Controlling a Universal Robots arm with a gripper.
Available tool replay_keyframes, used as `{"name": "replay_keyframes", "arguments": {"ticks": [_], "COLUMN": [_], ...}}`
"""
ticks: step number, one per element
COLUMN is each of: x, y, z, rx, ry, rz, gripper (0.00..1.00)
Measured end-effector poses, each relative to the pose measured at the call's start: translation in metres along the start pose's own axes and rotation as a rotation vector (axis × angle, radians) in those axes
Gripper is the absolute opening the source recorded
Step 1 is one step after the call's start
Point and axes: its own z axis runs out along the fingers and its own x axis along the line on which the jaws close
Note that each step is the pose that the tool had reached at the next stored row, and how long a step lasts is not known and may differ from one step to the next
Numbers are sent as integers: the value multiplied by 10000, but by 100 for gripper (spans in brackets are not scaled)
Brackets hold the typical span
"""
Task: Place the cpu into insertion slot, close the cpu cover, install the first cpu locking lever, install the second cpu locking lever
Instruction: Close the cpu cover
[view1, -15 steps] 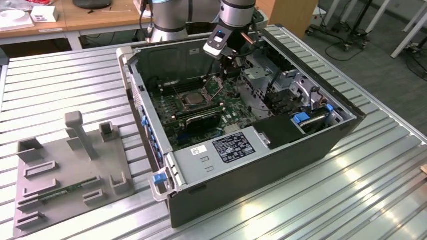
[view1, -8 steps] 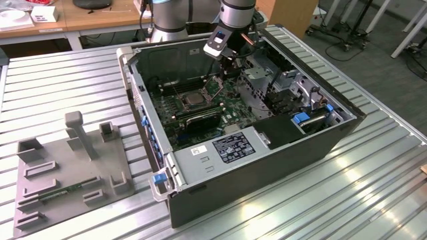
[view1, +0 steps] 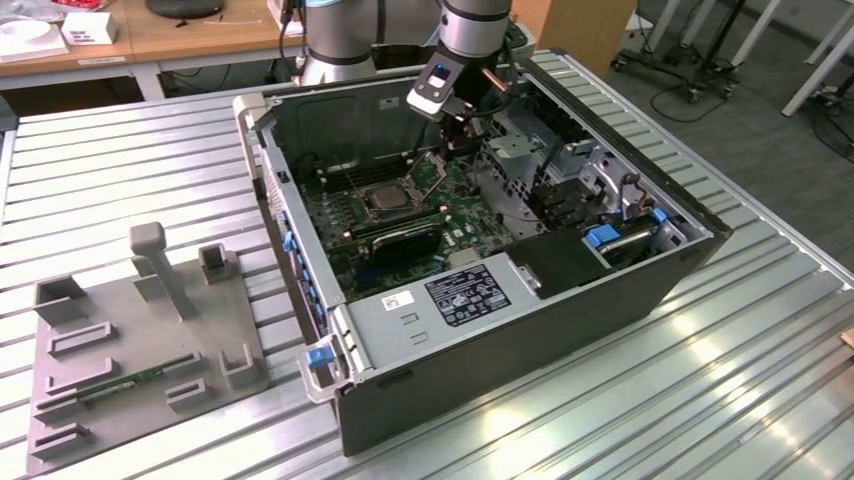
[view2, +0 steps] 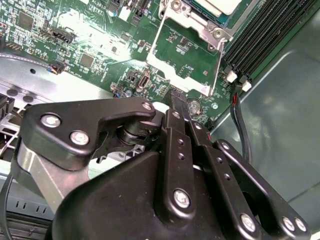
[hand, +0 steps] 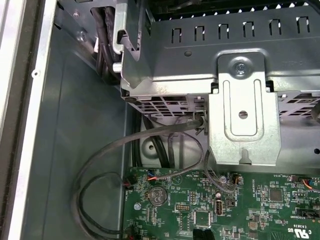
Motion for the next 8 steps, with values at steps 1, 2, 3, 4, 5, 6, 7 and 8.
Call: {"name": "replay_keyframes", "arguments": {"ticks": [1, 2, 3, 4, 5, 6, 7, 8], "x": [0, 0, 0, 0, 0, 0, 0, -1], "y": [0, 0, 0, 0, 0, 0, 0, -1], "z": [0, 0, 2, 2, 2, 4, 11, 14], "rx": [1, 0, 0, 0, 0, -1, -2, -1], "ry": [-2, -2, 0, 0, 0, 2, 6, 3], "rz": [0, 0, 0, 0, 0, 0, 0, 0], "gripper": [10, 10, 10, 10, 10, 10, 10, 10]}}
